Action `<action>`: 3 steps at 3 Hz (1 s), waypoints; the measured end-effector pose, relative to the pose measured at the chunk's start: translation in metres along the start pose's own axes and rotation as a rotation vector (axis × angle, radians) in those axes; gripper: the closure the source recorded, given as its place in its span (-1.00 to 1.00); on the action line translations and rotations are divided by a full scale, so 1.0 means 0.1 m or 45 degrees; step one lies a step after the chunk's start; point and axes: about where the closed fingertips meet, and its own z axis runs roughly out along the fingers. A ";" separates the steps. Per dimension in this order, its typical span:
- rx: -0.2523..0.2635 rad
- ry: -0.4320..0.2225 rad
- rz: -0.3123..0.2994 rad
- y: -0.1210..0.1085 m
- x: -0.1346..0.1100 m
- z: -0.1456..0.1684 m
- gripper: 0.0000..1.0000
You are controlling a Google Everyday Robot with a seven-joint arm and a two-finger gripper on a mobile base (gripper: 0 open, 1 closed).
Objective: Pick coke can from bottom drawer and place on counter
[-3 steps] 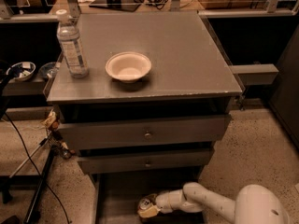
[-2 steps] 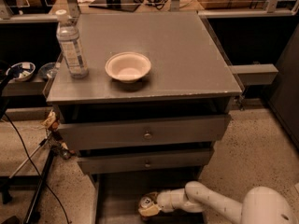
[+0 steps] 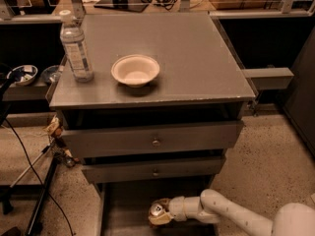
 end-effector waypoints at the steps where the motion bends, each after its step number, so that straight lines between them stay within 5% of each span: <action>1: 0.051 -0.033 -0.059 0.09 -0.23 -0.28 1.00; 3: 0.064 -0.029 -0.087 0.07 -0.40 -0.38 1.00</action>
Offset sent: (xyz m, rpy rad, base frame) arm -0.0003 -0.0124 0.0265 0.0025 -0.0517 -0.0202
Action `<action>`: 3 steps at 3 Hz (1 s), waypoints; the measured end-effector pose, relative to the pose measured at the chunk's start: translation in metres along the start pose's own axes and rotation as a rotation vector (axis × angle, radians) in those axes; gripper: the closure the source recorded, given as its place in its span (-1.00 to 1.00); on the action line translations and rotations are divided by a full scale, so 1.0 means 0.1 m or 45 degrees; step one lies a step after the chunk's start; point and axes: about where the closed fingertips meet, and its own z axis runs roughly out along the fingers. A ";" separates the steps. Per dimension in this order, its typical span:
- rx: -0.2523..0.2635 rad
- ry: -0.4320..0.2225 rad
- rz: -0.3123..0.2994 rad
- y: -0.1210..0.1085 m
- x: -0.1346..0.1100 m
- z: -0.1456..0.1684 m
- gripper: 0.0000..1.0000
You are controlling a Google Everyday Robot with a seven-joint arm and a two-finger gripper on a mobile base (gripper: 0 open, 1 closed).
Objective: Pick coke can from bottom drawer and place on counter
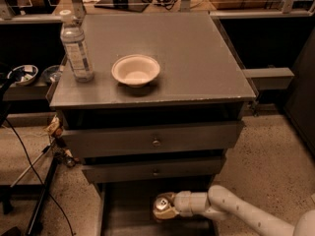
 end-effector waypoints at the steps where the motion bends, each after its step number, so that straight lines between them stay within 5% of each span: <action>1: 0.018 0.004 -0.035 -0.03 -0.21 -0.14 1.00; 2: 0.095 0.019 -0.084 0.02 -0.57 -0.60 1.00; 3: 0.098 0.021 -0.083 0.01 -0.59 -0.59 1.00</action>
Offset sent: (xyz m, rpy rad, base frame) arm 0.0173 -0.0360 0.0839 -0.0422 -0.0913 -0.0326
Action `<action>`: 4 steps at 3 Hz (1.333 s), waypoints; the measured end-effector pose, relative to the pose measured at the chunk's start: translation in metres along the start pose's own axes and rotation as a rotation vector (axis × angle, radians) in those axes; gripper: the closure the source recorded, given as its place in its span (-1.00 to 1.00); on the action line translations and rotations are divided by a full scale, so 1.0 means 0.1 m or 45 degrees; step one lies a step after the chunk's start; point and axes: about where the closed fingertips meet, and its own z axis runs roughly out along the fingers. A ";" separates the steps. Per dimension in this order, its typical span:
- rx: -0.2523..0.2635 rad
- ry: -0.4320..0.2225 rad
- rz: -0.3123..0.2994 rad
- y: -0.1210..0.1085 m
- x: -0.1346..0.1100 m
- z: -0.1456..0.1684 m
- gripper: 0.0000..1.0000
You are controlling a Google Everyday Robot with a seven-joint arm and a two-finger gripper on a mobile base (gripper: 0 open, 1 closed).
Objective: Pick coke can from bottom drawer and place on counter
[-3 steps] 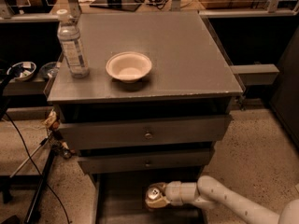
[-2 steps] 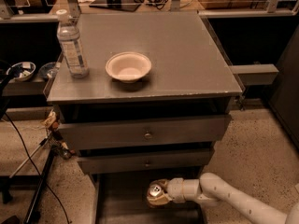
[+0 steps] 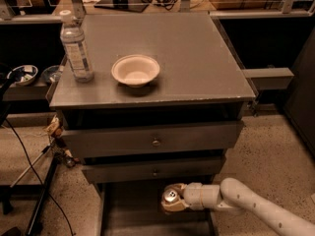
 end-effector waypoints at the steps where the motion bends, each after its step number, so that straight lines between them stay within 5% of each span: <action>1: 0.114 0.059 -0.006 0.24 -0.56 -0.44 1.00; 2: 0.114 0.059 -0.005 0.24 -0.56 -0.44 1.00; 4: 0.169 0.042 -0.072 0.14 -1.07 -0.74 1.00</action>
Offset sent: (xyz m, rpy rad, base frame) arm -0.0256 -0.0253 0.1084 -0.0910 -0.0387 -0.1158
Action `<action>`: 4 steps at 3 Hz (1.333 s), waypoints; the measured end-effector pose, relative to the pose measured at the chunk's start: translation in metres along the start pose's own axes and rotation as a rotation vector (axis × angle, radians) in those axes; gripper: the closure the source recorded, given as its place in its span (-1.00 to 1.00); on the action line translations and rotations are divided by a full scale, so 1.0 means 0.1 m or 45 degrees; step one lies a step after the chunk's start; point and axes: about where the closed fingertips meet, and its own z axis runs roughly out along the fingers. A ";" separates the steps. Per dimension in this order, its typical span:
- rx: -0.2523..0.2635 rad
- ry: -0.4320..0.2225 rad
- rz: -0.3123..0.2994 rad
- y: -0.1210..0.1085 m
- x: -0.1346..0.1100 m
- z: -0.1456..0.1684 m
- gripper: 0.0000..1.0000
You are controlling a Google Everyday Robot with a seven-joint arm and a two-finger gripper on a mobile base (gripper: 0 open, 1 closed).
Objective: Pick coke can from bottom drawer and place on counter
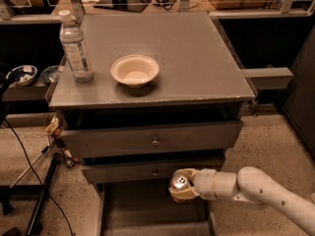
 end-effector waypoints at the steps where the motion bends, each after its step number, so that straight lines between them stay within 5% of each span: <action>1: 0.055 -0.020 -0.052 -0.09 -0.26 -0.24 1.00; 4: 0.120 -0.001 -0.127 -0.23 -0.56 -0.45 1.00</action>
Offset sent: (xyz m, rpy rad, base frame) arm 0.0048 -0.0107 0.0273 -0.0061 -0.0469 -0.0175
